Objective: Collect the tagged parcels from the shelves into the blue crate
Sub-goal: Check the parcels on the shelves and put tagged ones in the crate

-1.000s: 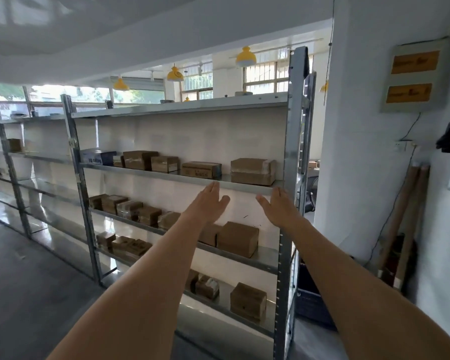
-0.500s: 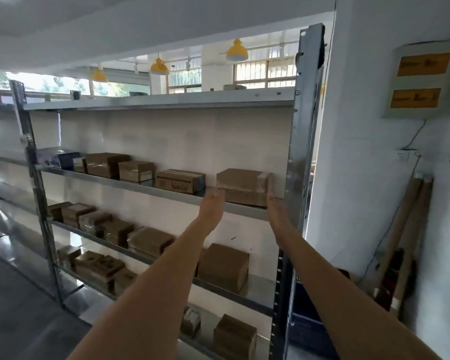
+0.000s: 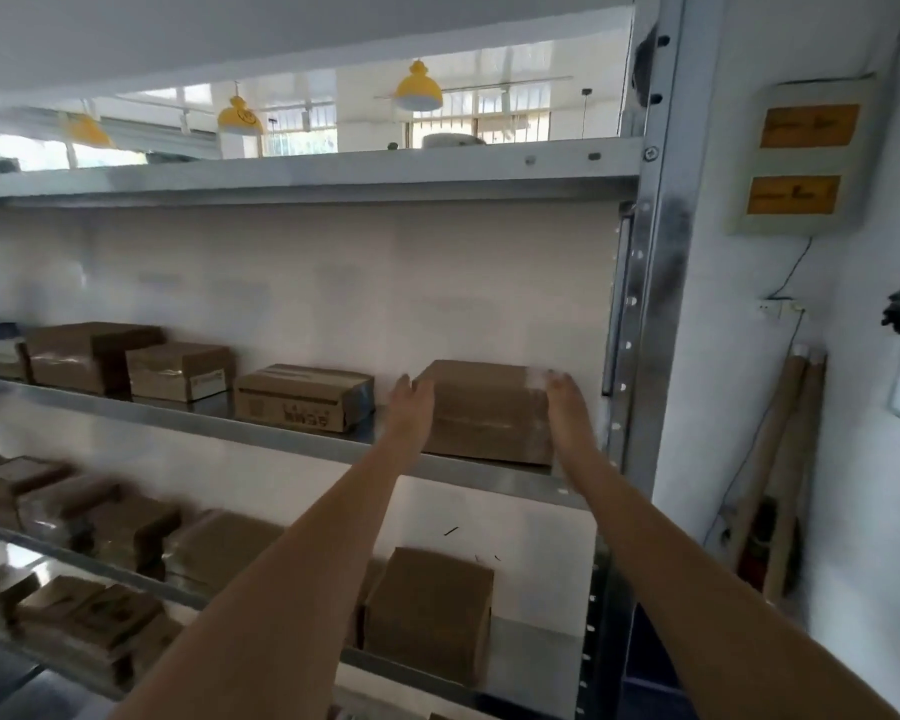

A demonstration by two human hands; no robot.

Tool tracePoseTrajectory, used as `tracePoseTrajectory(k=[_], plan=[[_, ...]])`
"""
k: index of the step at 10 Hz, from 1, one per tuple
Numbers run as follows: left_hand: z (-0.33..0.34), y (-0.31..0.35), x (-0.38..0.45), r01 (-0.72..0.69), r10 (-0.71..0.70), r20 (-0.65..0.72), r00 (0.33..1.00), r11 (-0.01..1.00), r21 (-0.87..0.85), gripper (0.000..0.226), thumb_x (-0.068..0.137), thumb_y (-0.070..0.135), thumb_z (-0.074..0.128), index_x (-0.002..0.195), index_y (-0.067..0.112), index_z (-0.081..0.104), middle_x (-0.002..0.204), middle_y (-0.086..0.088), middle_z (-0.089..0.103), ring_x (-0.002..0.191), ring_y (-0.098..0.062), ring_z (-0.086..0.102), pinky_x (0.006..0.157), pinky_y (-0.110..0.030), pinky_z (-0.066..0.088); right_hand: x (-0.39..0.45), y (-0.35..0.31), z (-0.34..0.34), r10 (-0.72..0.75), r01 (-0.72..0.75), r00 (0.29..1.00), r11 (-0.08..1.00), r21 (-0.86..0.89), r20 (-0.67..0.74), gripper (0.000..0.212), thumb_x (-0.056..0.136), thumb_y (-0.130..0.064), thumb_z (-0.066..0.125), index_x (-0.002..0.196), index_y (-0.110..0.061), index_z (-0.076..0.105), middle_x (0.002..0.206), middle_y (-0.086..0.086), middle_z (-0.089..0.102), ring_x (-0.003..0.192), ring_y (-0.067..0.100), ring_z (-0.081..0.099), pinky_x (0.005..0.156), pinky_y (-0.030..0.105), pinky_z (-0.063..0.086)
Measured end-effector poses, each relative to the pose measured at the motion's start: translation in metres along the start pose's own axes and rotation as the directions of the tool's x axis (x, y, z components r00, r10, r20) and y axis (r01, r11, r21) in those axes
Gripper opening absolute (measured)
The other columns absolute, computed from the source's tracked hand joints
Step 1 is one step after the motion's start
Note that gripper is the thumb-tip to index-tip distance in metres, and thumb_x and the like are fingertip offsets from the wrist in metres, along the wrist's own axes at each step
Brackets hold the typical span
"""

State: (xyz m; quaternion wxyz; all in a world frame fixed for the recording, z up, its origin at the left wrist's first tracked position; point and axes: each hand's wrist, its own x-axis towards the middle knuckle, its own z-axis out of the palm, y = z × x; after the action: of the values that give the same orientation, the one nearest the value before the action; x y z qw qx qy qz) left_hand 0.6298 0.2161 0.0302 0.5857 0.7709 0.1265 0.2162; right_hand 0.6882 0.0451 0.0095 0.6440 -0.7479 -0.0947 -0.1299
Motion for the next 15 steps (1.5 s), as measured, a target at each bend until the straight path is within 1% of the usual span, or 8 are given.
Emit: tracePoseTrajectory(k=[1,3,5,8,10,12,14,15], plan=[[0.004,-0.020,0.045,0.019,-0.016,0.061,0.998,0.999,-0.039,0.053,0.100,0.036,0.034,0.145,0.009,0.033,0.150,-0.012,0.035,0.136,-0.031,0.036,0.098,-0.034,0.034,0.007,0.003,0.011,0.021,-0.020,0.999,1.000,0.021,-0.049,0.061,0.100,-0.048,0.035,0.151,-0.014,0.029,0.155,0.006,0.032,0.142,0.026,0.031,0.117,0.038,0.023],[0.003,-0.032,0.057,0.010,0.004,0.169,0.986,0.997,-0.082,0.051,0.102,0.044,0.028,0.145,0.017,0.032,0.142,-0.009,0.041,0.130,-0.029,0.039,0.099,-0.033,0.031,0.012,0.022,0.028,0.044,-0.040,0.988,0.999,0.028,-0.149,0.065,0.097,-0.053,0.043,0.148,-0.017,0.029,0.144,0.007,0.046,0.128,0.026,0.047,0.101,0.034,0.037],[-0.003,-0.049,0.049,-0.027,0.041,0.169,0.985,0.996,-0.088,0.059,0.099,0.054,0.027,0.146,0.019,0.032,0.139,-0.008,0.044,0.113,-0.021,0.043,0.092,-0.030,0.031,0.013,0.026,0.036,0.031,-0.030,0.975,1.000,0.007,-0.220,0.039,0.098,-0.047,0.047,0.117,-0.014,0.042,0.100,-0.003,0.052,0.089,0.015,0.049,0.081,0.027,0.035],[-0.019,-0.022,0.073,0.090,-0.009,0.306,0.952,0.963,-0.253,0.060,0.099,0.057,0.024,0.136,0.015,0.045,0.125,-0.005,0.053,0.115,-0.024,0.051,0.100,-0.034,0.041,0.007,0.012,0.011,0.006,0.003,0.970,0.999,0.037,-0.244,0.033,0.096,-0.055,0.042,0.114,-0.028,0.045,0.101,-0.004,0.057,0.095,0.016,0.058,0.081,0.024,0.047],[-0.025,-0.021,0.081,0.027,0.080,0.315,0.946,0.947,-0.321,0.064,0.098,0.060,0.013,0.137,0.025,0.050,0.135,-0.002,0.054,0.120,-0.022,0.048,0.112,-0.046,0.028,0.004,-0.001,-0.005,0.074,-0.053,0.979,0.993,0.109,-0.192,0.102,0.063,-0.094,0.040,0.139,-0.026,0.050,0.136,0.001,0.056,0.124,0.021,0.054,0.109,0.045,0.041],[-0.025,-0.030,0.077,0.092,0.041,0.318,0.947,0.916,-0.392,0.053,0.099,0.056,0.025,0.130,0.024,0.052,0.125,-0.004,0.059,0.115,-0.023,0.053,0.105,-0.042,0.041,0.005,0.001,0.003,0.025,-0.011,0.990,0.995,0.097,-0.137,0.046,0.097,-0.056,0.037,0.121,-0.020,0.050,0.112,-0.003,0.060,0.098,0.013,0.060,0.084,0.028,0.050],[-0.024,-0.034,0.082,0.104,0.020,0.288,0.958,0.907,-0.408,0.037,0.101,0.051,0.027,0.115,0.026,0.051,0.091,0.009,0.060,0.084,-0.011,0.058,0.079,-0.030,0.048,0.012,-0.011,0.012,-0.040,0.044,0.994,0.998,0.035,-0.098,0.045,0.100,-0.048,0.036,0.134,-0.020,0.046,0.102,-0.013,0.056,0.086,-0.004,0.052,0.067,0.012,0.040],[-0.028,-0.030,0.082,0.083,0.022,0.270,0.963,0.924,-0.374,0.044,0.100,0.047,0.034,0.137,0.023,0.043,0.123,-0.001,0.059,0.108,-0.021,0.057,0.087,-0.034,0.050,0.019,-0.013,0.013,-0.053,0.052,0.993,0.999,-0.014,-0.106,0.048,0.098,-0.050,0.042,0.136,-0.021,0.048,0.118,-0.006,0.061,0.101,0.007,0.059,0.084,0.021,0.047]])
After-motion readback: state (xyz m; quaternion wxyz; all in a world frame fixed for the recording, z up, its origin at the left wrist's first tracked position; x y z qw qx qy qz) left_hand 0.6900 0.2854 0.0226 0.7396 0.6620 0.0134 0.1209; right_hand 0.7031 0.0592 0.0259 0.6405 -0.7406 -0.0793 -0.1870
